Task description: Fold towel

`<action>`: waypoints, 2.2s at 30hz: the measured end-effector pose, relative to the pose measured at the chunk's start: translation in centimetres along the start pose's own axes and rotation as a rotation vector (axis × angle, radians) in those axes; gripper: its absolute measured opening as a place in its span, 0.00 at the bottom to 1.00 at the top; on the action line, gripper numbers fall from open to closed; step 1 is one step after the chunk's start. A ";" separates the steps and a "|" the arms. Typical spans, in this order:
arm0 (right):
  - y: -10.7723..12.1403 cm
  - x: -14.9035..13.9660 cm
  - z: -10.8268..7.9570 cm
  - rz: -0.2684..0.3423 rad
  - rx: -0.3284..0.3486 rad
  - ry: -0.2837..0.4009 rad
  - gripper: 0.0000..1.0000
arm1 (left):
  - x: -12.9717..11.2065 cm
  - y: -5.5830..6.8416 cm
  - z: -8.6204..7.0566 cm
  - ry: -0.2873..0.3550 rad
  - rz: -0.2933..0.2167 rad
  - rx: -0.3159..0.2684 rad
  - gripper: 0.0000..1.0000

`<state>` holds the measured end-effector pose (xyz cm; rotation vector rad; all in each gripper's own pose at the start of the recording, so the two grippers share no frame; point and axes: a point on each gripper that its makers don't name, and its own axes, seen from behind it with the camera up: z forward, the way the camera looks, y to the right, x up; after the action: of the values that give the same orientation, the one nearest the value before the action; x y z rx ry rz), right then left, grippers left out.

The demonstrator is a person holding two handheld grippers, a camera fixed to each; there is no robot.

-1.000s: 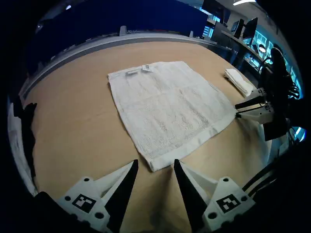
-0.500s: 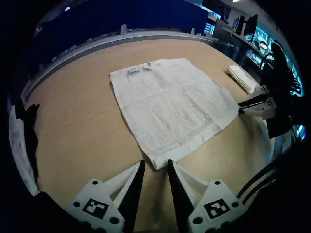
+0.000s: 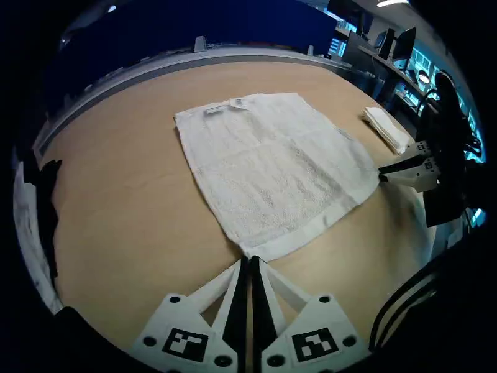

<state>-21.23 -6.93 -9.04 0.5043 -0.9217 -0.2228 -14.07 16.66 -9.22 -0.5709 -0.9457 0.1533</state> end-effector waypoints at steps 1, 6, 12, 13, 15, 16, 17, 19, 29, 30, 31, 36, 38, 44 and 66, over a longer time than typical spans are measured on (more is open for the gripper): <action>0.0 0.0 0.0 0.001 0.000 0.000 0.11 | 0.0 0.0 0.0 0.000 0.001 0.000 0.04; 0.1 0.2 -0.3 0.017 0.004 0.009 0.11 | 0.0 0.2 -0.3 0.003 -0.004 -0.008 0.03; 0.0 0.7 -0.8 0.020 0.009 0.020 0.11 | 0.3 0.3 -0.9 0.019 -0.022 -0.015 0.02; 0.0 0.8 -0.8 0.018 0.010 0.021 0.11 | 0.3 0.3 -0.9 0.021 -0.024 -0.016 0.02; 0.0 1.0 -1.0 0.013 0.013 0.023 0.11 | 0.4 0.3 -1.2 0.024 -0.028 -0.016 0.02; -0.1 1.1 -1.1 0.011 0.013 0.025 0.11 | 0.5 0.3 -1.3 0.027 -0.030 -0.015 0.02; -0.1 1.2 -1.3 0.008 0.014 0.027 0.11 | 0.6 0.3 -1.5 0.031 -0.032 -0.015 0.02; -0.1 1.4 -1.5 0.003 0.015 0.031 0.11 | 0.8 0.2 -1.8 0.038 -0.037 -0.014 0.02; -0.2 1.5 -1.6 -0.003 0.021 0.032 0.11 | 0.9 -0.9 -1.7 0.048 -0.067 0.025 0.13; -0.2 1.4 -1.6 -0.004 0.023 0.032 0.11 | 0.9 -0.7 -1.7 0.048 -0.071 0.017 0.17; -0.2 1.4 -1.6 -0.006 0.023 0.032 0.11 | 0.9 -0.5 -1.7 0.049 -0.074 0.006 0.21; -0.2 1.2 -1.7 -0.013 0.027 0.029 0.11 | 0.9 -0.3 -1.4 0.040 -0.078 -0.010 0.40; -0.2 1.1 -1.8 -0.012 0.028 0.030 0.11 | 0.6 -0.6 -1.1 0.031 -0.069 -0.004 0.41; -0.2 1.0 -1.9 -0.011 0.029 0.028 0.11 | 0.4 -0.3 -0.7 0.022 -0.055 -0.010 0.41; -0.4 1.7 -2.4 -0.019 0.034 0.045 0.11 | 0.1 0.2 -1.3 0.025 -0.074 -0.024 0.04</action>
<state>-18.23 -7.13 -9.23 0.5476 -0.8787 -0.2120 -12.96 16.39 -9.79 -0.5580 -0.9444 0.0689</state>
